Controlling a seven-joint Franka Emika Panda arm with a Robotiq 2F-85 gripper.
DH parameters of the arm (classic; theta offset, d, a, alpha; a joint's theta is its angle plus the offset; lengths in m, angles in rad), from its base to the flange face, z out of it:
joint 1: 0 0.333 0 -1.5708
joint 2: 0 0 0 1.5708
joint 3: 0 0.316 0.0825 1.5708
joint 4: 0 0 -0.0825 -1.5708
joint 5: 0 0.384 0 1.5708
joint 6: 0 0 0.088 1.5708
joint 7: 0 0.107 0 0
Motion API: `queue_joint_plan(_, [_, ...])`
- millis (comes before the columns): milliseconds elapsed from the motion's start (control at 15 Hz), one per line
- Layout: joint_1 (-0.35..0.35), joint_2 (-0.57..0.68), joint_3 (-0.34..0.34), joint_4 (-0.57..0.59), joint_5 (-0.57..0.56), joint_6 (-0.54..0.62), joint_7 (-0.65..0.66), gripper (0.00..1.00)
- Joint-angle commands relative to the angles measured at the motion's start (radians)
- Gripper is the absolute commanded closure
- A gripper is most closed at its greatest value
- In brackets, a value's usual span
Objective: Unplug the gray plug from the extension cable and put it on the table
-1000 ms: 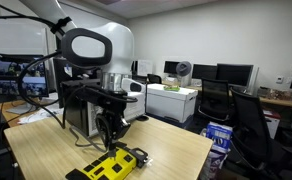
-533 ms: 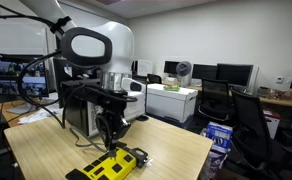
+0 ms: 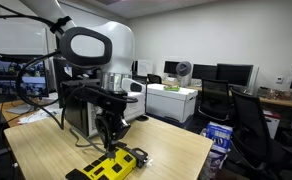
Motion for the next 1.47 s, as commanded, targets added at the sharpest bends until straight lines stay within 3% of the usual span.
queue_joint_plan(0, [0.0, 0.011, -0.008, 0.015, -0.004, -0.02, -0.05, 0.95])
queue_joint_plan(1400, [-0.006, 0.172, 0.058, 0.146, 0.037, -0.058, -0.113, 0.95])
